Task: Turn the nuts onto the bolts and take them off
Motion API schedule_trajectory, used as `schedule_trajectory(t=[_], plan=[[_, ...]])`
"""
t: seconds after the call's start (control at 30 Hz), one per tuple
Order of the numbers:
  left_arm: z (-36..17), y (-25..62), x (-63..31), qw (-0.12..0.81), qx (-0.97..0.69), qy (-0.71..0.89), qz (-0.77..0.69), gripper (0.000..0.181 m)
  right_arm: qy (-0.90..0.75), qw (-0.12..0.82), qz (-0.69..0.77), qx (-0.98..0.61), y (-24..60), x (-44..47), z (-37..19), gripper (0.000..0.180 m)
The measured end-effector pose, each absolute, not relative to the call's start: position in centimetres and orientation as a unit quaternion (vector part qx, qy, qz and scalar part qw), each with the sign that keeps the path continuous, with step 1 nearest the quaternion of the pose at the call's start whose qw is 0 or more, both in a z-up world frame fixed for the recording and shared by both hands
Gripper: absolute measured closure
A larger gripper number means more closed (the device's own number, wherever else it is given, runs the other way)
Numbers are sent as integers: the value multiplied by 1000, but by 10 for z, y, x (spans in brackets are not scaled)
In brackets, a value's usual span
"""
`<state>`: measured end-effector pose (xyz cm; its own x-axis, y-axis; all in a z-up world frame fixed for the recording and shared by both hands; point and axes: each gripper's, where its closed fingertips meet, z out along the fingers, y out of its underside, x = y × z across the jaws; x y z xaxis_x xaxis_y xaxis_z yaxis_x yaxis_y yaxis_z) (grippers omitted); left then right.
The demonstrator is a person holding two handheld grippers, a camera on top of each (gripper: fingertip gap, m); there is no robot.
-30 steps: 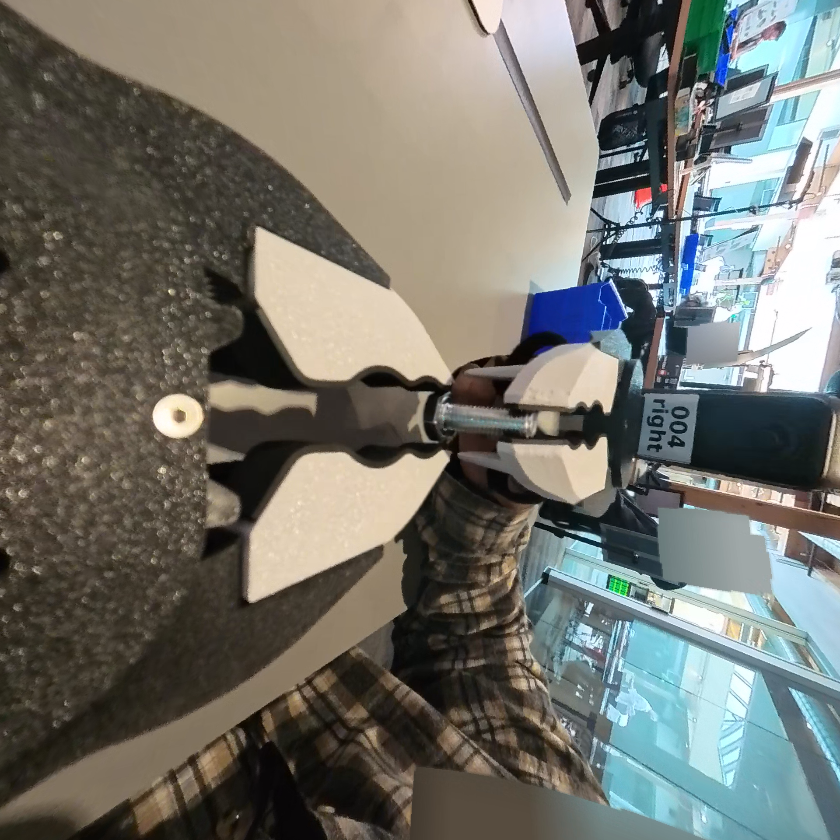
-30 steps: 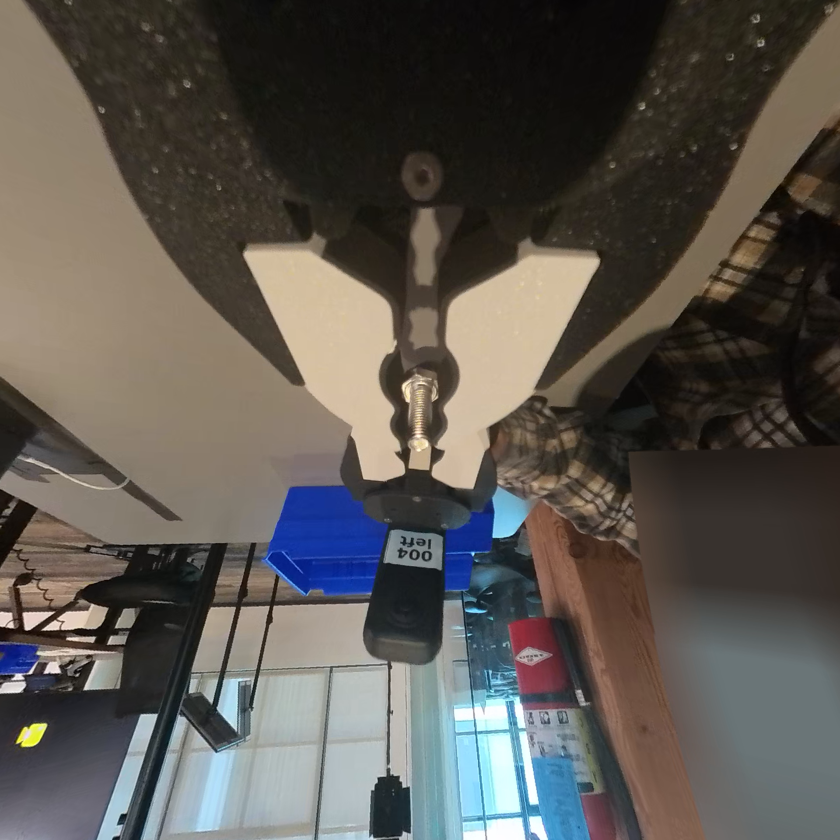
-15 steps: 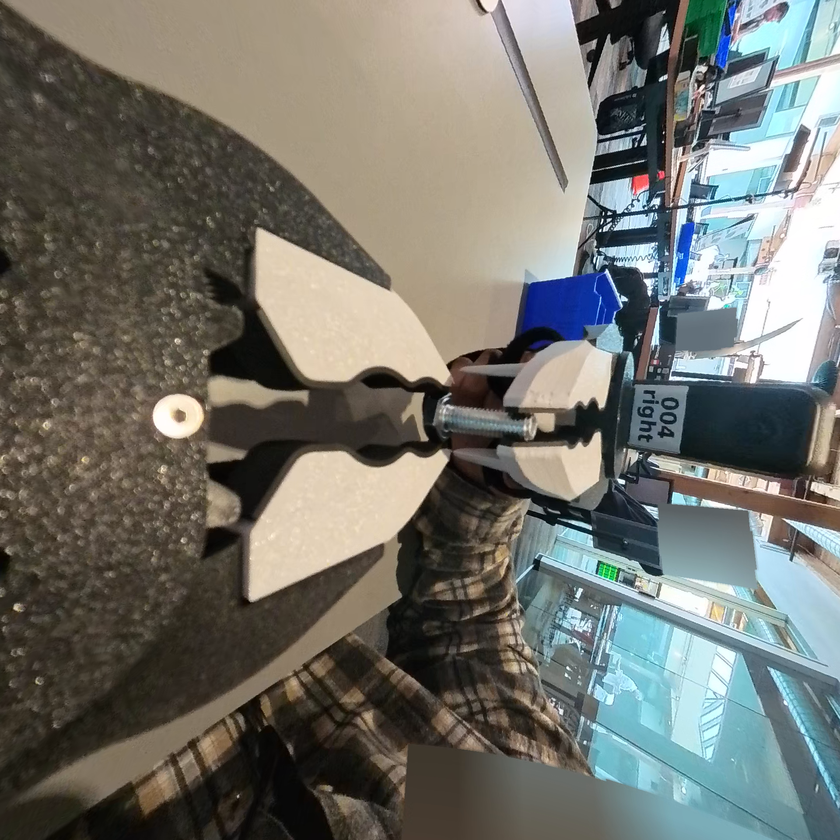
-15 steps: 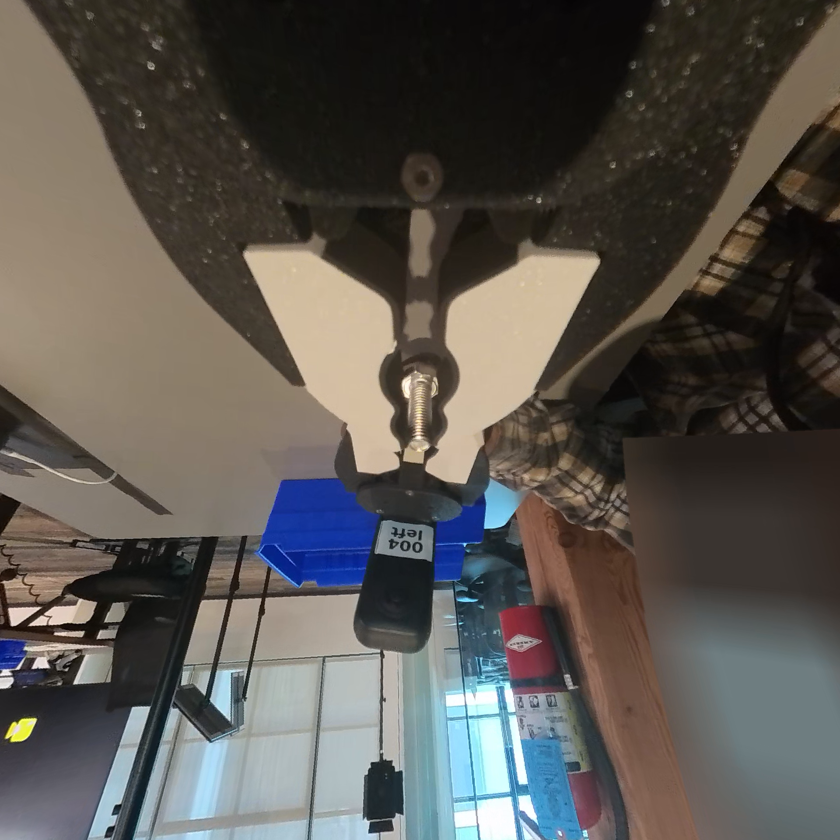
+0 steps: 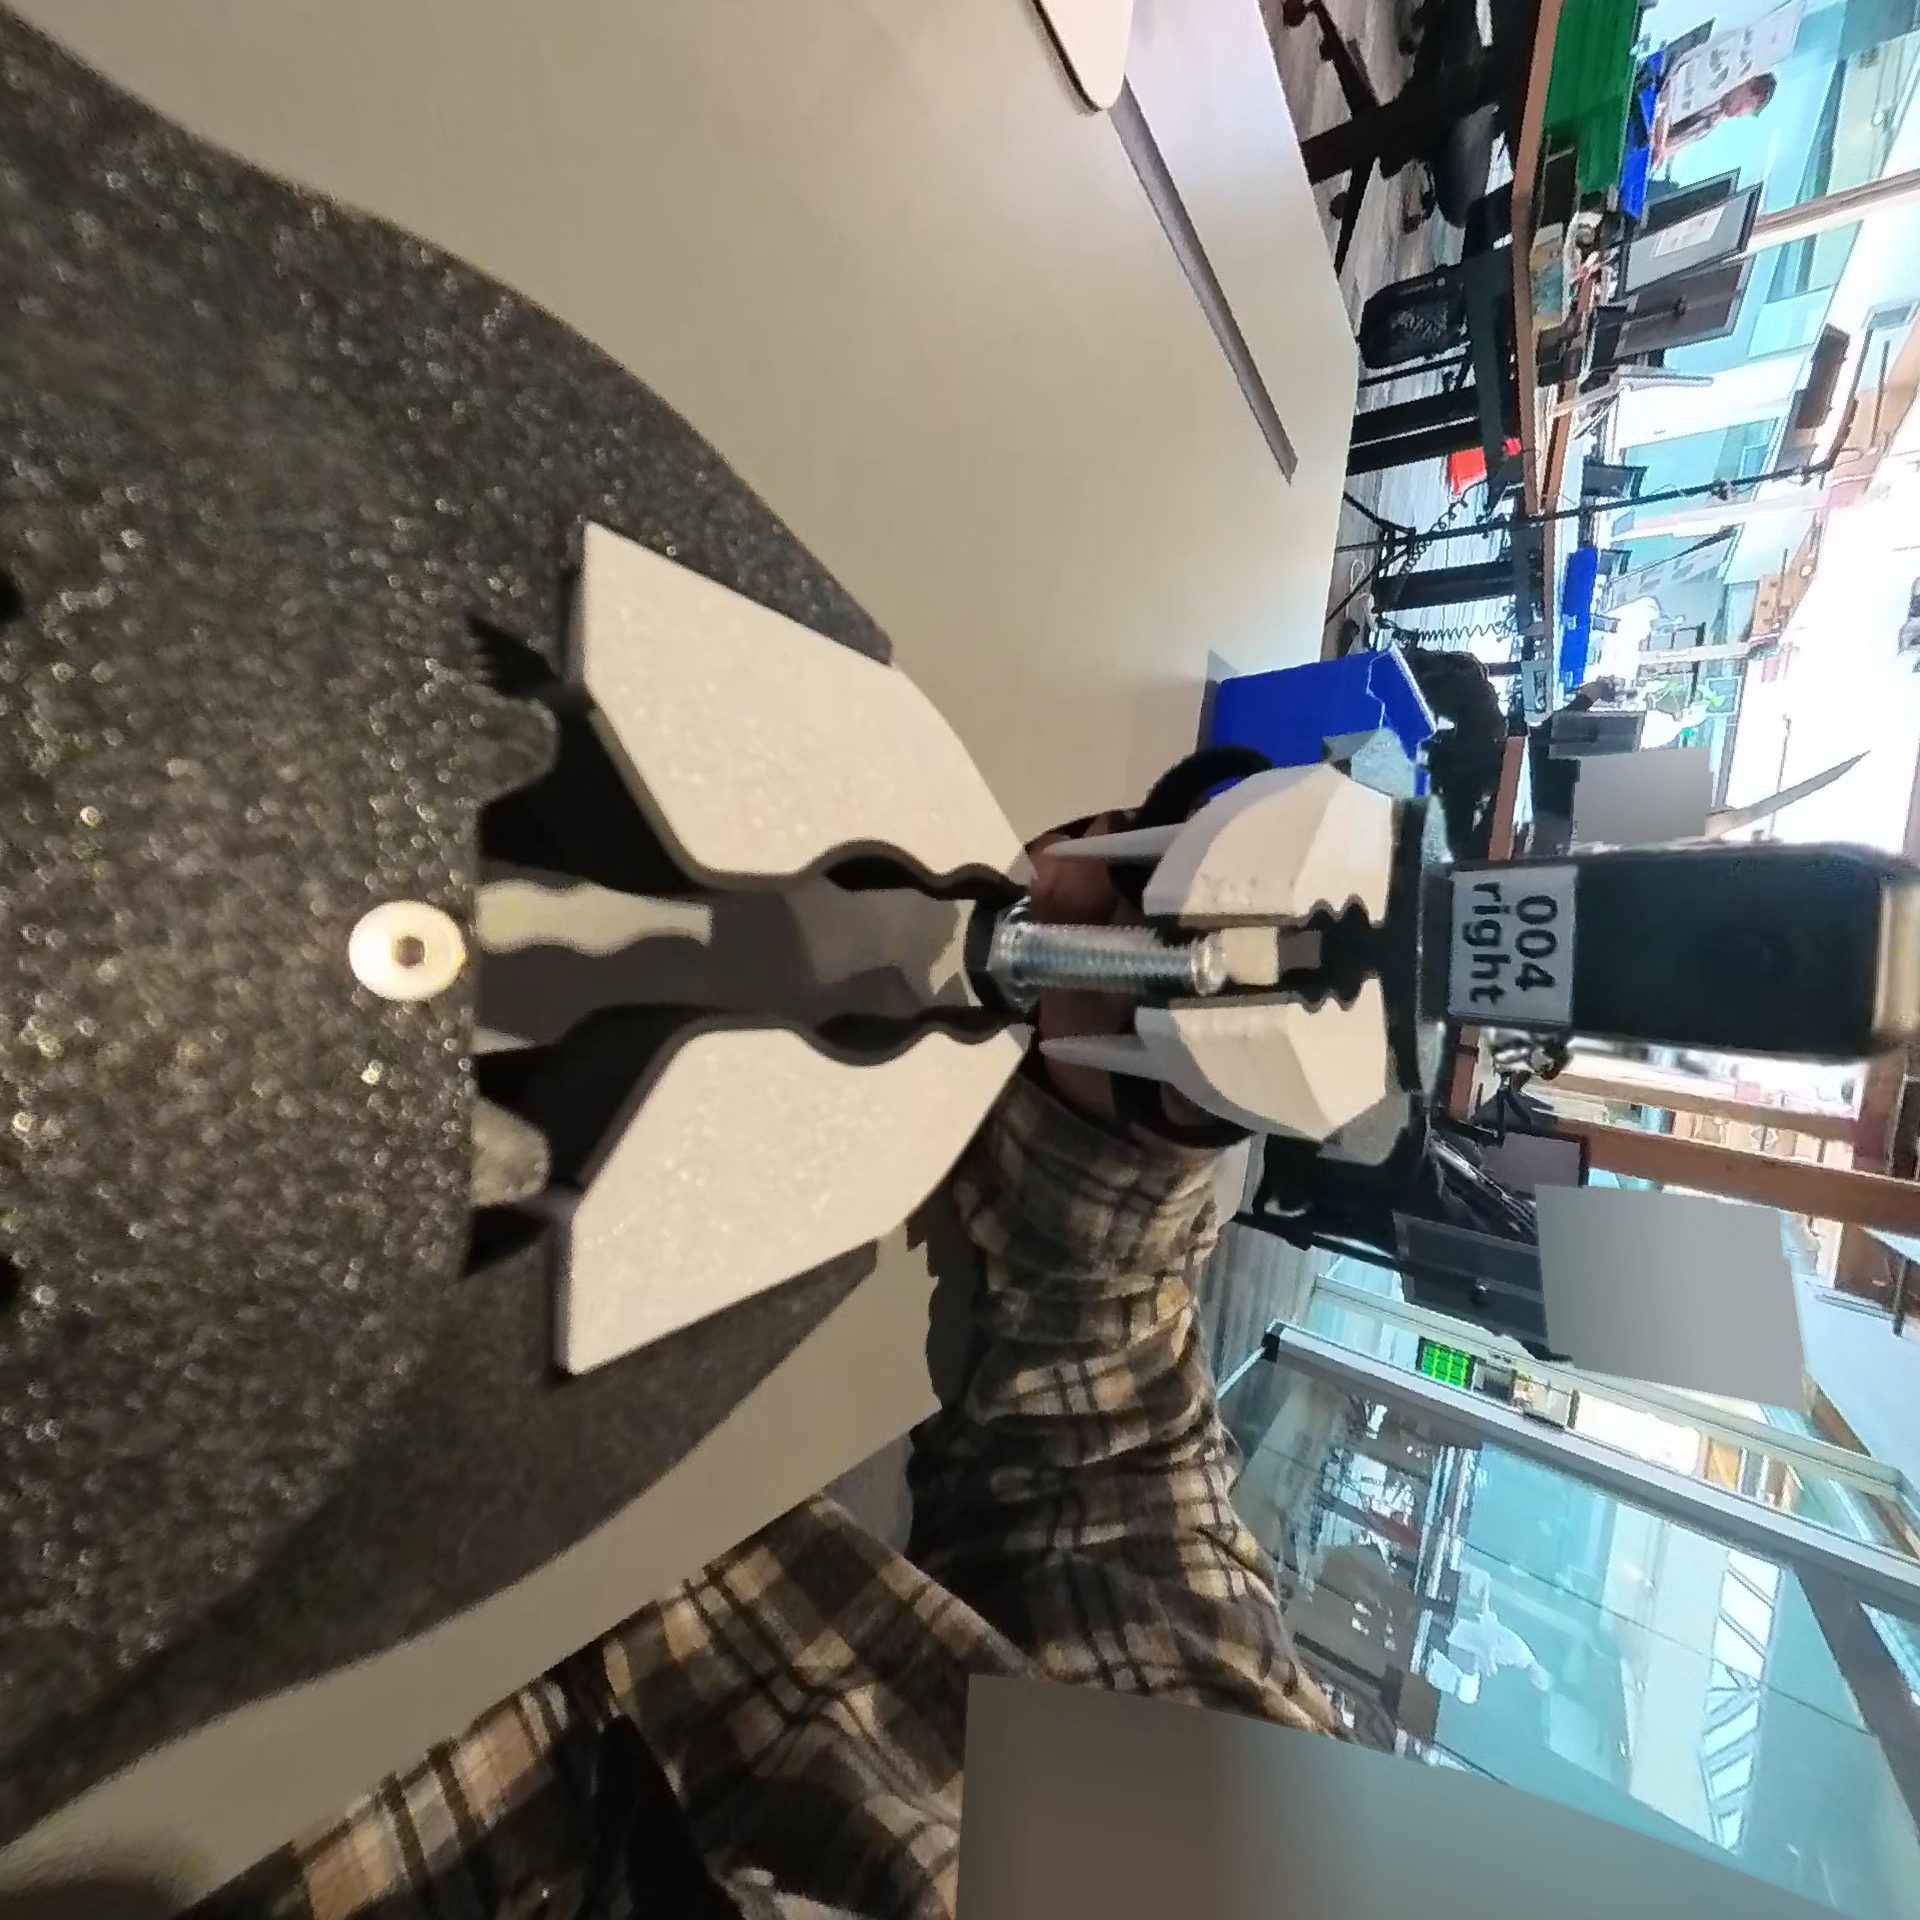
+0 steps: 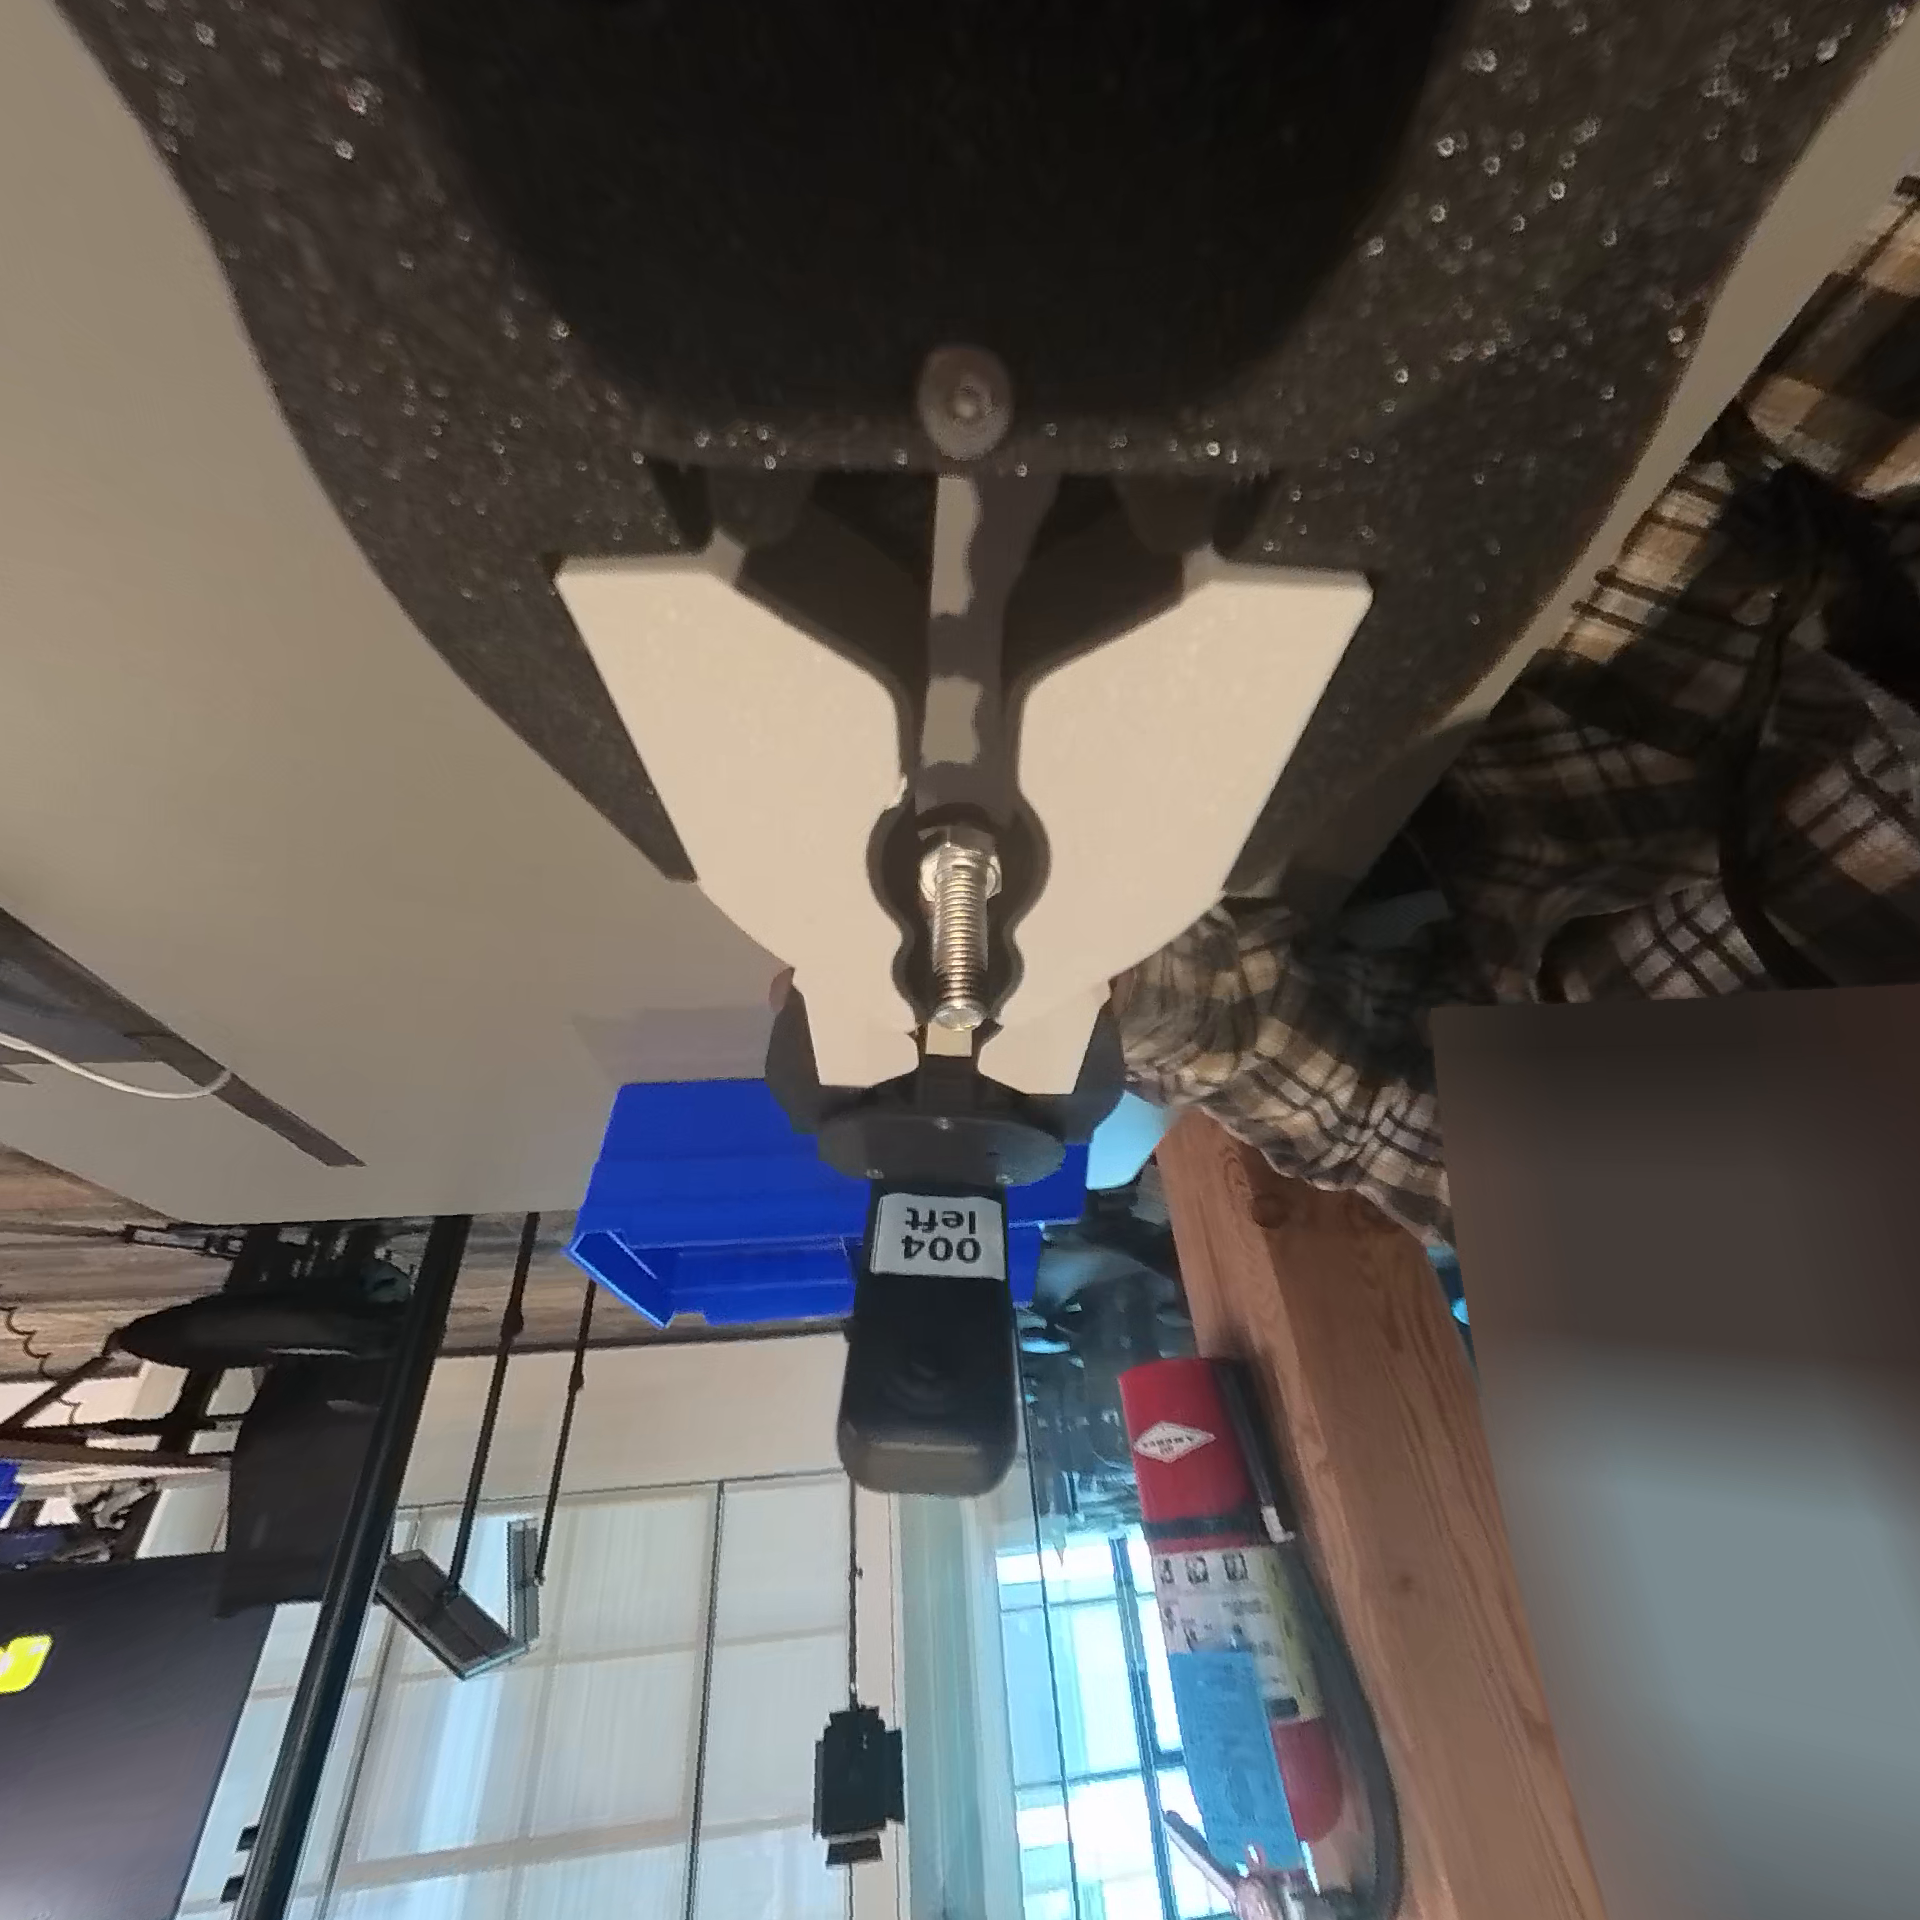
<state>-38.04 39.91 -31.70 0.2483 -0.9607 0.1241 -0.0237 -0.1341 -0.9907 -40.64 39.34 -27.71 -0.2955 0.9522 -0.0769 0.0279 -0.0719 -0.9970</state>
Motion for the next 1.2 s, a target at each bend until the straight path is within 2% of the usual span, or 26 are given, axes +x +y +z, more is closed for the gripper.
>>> schedule_trajectory(t=[0.63, 1.07, 1.2], plan=[[-315, 388, -373, 483, -578, 413, -512, 155, -546, 381, 628, -402, 382, -406, -271, 171], [-317, 385, -369, 477, -582, 424, -505, 157, -552, 381, 624, -400, 382, -409, -278, 171], [-318, 384, -370, 478, -583, 425, -502, 164, -554, 381, 627, -394, 380, -409, -278, 171]])
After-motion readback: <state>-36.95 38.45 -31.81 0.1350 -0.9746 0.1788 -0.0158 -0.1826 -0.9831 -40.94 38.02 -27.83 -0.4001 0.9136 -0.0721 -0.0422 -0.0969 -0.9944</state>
